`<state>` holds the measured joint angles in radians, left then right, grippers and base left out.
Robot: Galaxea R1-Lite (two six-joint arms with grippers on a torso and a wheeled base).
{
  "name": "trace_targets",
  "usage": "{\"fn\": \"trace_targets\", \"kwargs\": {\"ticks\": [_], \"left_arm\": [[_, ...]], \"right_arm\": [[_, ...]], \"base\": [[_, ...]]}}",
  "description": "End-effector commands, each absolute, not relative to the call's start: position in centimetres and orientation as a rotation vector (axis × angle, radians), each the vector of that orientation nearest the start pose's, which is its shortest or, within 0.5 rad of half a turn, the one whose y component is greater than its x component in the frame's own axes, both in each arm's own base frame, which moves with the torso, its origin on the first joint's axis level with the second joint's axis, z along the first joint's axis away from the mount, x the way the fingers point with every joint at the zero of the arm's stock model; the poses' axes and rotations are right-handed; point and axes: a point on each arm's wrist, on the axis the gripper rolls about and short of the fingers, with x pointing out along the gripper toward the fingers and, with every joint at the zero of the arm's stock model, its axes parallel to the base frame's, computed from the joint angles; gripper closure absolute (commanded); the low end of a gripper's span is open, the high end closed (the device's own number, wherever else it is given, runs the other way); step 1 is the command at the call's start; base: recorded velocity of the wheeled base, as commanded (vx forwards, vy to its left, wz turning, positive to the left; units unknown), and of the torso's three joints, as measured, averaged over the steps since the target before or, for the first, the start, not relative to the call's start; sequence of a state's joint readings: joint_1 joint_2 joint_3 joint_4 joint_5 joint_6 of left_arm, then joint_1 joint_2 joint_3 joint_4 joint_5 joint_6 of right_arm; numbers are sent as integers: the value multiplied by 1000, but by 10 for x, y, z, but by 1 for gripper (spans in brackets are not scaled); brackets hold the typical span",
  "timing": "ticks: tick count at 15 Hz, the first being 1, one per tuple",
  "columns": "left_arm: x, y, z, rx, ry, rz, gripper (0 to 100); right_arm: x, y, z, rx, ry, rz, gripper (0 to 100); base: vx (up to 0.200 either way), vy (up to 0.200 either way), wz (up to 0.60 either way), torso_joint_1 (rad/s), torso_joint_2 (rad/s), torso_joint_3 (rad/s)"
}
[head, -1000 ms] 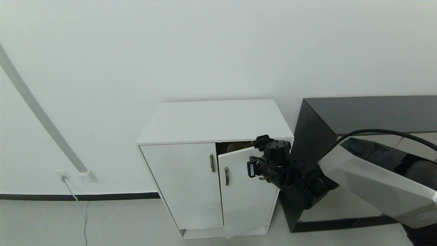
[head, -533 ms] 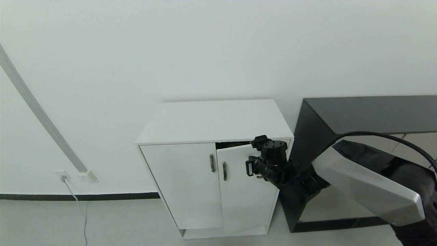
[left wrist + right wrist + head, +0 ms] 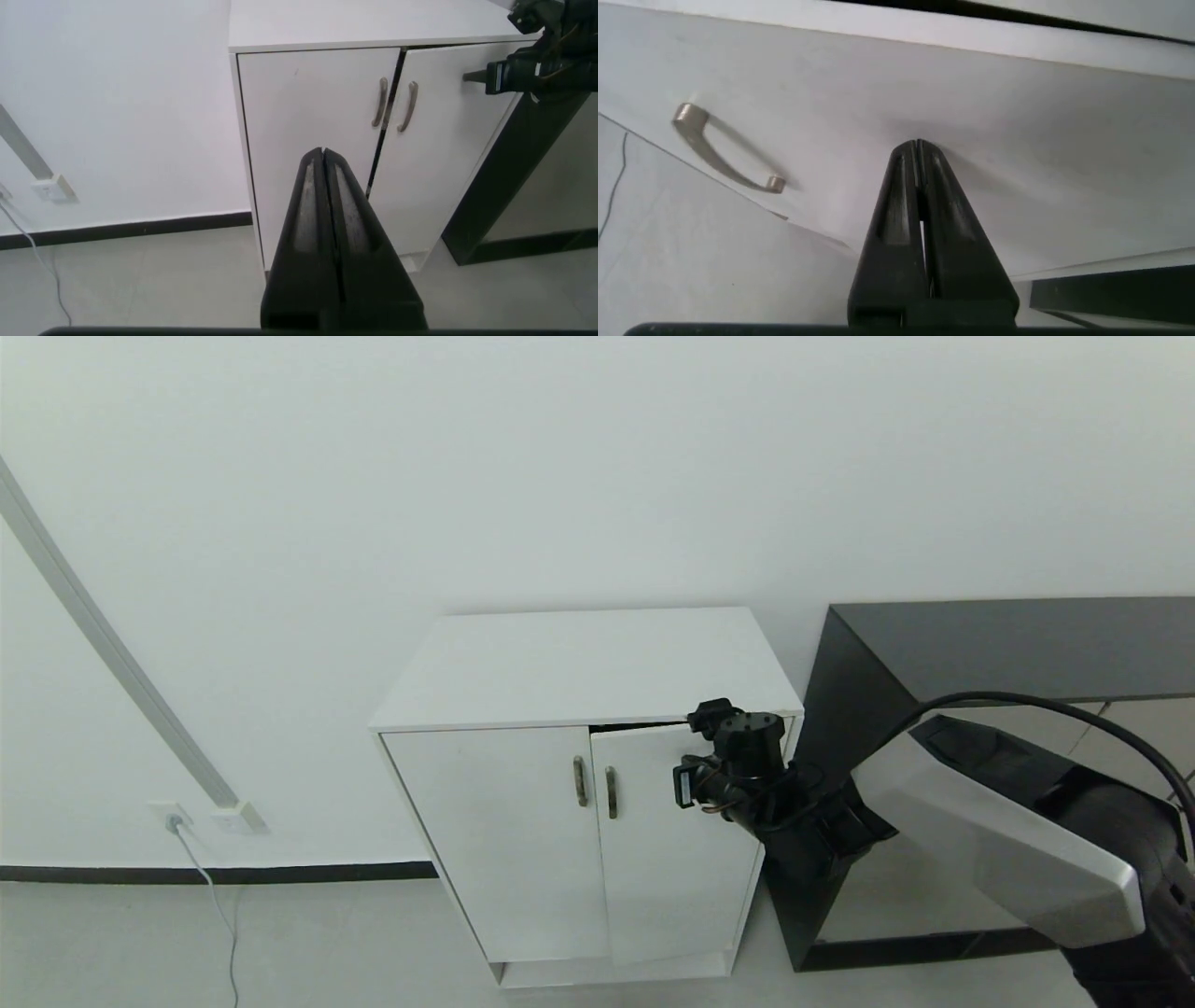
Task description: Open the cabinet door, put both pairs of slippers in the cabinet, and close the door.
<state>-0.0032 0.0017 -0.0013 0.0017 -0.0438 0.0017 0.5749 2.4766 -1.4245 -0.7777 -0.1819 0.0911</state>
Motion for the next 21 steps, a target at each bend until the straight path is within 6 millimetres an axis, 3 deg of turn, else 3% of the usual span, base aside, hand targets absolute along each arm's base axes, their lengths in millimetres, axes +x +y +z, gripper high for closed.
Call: {"fn": "trace_targets", "kwargs": {"ticks": [1, 11, 14, 17, 21], "left_arm": [[-23, -1, 76, 2, 1, -48, 100], [-23, -1, 76, 2, 1, -48, 100], [-23, -1, 76, 2, 1, -48, 100], [-23, -1, 75, 1, 3, -48, 100], [-23, -1, 76, 2, 1, -46, 100]], "right_arm": [[417, 258, 42, -7, 263, 367, 100], [414, 255, 44, -10, 268, 359, 100], [386, 243, 63, -14, 273, 369, 100], [351, 219, 88, -6, 245, 339, 100], [295, 164, 120, 5, 217, 256, 100]], "base": [[0, 0, 0, 0, 0, 0], [0, 0, 0, 0, 0, 0], [0, 0, 0, 0, 0, 0], [0, 0, 0, 0, 0, 0], [0, 0, 0, 0, 0, 0]]}}
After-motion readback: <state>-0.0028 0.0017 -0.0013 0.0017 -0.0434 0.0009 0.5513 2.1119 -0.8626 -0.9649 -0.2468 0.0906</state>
